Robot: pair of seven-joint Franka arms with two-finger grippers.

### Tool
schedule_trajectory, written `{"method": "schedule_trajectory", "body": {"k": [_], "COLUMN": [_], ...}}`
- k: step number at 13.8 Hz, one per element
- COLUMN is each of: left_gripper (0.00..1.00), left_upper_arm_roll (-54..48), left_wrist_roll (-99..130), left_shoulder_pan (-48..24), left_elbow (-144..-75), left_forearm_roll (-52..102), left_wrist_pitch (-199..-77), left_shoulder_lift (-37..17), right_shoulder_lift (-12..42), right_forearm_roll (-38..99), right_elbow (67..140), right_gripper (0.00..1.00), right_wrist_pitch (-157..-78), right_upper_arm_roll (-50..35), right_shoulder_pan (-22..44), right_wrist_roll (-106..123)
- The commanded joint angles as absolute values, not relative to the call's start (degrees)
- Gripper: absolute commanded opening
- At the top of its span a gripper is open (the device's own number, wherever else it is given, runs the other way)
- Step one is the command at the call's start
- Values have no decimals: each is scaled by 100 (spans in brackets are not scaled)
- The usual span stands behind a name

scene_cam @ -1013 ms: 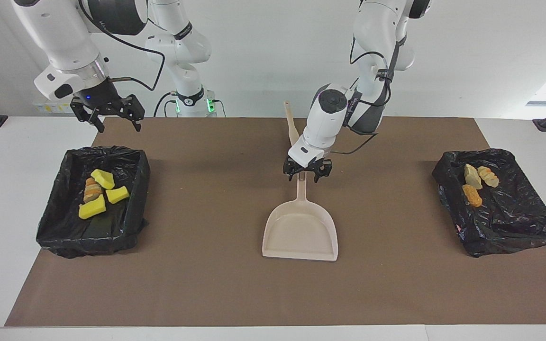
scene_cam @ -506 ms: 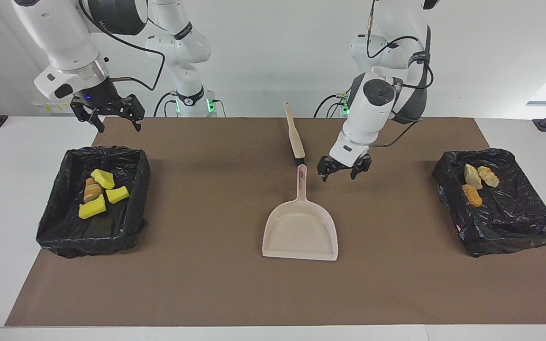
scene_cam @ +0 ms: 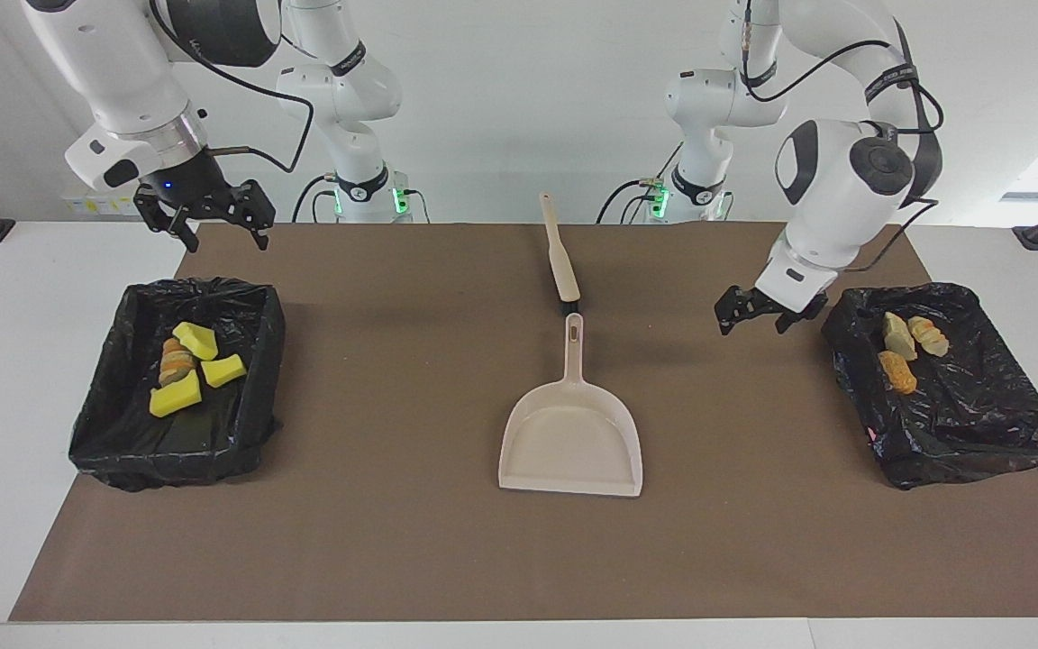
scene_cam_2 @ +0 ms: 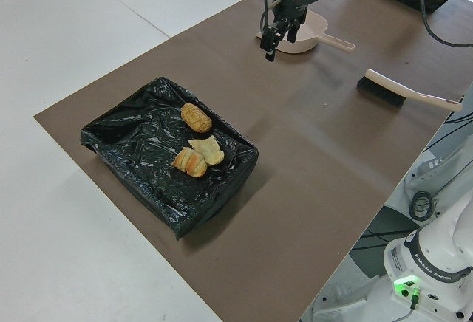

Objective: Sweep and dump trash in bin

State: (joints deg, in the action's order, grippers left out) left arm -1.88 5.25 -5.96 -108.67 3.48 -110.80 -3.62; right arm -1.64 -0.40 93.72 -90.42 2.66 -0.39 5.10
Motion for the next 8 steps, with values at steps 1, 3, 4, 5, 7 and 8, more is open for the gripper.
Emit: {"method": "schedule_trajectory", "body": {"k": [1, 3, 4, 5, 7, 8], "left_gripper": [100, 100, 100, 100, 100, 100], "left_upper_arm_roll": [-255, -246, -246, -229, -220, -220], "left_wrist_roll": [-7, -166, -167, -167, -150, -158], "left_shoulder_pan": [-203, -62, -62, -62, -62, -70], "left_elbow": [-10890, -10523, -10216, -9900, -9380, -9274], "left_forearm_roll": [281, 281, 273, 272, 272, 220], "left_wrist_pitch": [-10803, -10321, -10014, -9698, -9108, -8923], "left_shoulder_lift": [-1, 131, 132, 132, 210, 315], "right_shoulder_lift": [-272, -272, -264, -246, -255, -255], "right_forearm_roll": [62, 62, 53, -17, -9, -17], "right_elbow": [9501, 9501, 9492, 9475, 9475, 9475], "right_gripper": [100, 100, 100, 100, 100, 100], "right_wrist_pitch": [-9149, -9149, -9158, -9158, -9149, -9158], "right_upper_arm_roll": [237, 237, 237, 237, 246, 237], "right_shoulder_pan": [-97, -97, -97, -140, -167, -158], "right_wrist_roll": [439, 439, 431, 422, 431, 422]}}
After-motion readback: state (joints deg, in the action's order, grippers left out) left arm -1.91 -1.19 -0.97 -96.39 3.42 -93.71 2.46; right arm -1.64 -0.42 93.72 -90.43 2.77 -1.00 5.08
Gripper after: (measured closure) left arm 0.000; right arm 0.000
